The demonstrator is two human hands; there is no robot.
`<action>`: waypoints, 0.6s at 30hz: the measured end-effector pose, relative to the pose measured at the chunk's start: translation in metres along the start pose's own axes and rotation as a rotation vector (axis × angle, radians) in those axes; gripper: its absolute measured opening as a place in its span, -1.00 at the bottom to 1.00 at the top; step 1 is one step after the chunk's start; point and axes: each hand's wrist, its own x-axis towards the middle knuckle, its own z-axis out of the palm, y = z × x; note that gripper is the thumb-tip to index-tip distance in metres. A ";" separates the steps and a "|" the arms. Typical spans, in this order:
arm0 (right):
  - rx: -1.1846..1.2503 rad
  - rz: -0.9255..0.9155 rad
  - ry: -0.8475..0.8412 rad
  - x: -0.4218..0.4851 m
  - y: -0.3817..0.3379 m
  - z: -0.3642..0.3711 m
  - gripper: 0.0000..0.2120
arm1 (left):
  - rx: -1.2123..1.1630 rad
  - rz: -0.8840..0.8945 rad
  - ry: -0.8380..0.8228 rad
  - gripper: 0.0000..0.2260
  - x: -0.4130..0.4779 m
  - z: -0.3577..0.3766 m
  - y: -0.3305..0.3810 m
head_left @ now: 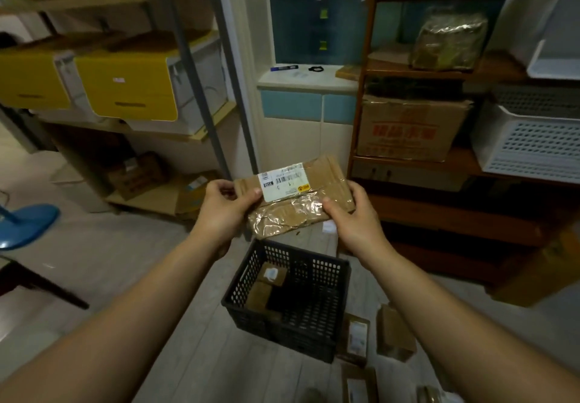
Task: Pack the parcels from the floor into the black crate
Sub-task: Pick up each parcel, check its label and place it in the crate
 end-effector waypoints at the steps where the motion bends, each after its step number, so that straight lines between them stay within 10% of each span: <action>1: 0.003 0.015 -0.006 0.013 0.002 0.007 -0.51 | 0.019 0.004 -0.029 -0.53 0.013 0.000 0.000; 18: -0.142 0.247 0.055 0.113 0.073 0.088 -0.33 | 0.275 -0.046 -0.561 -0.29 0.205 0.017 -0.048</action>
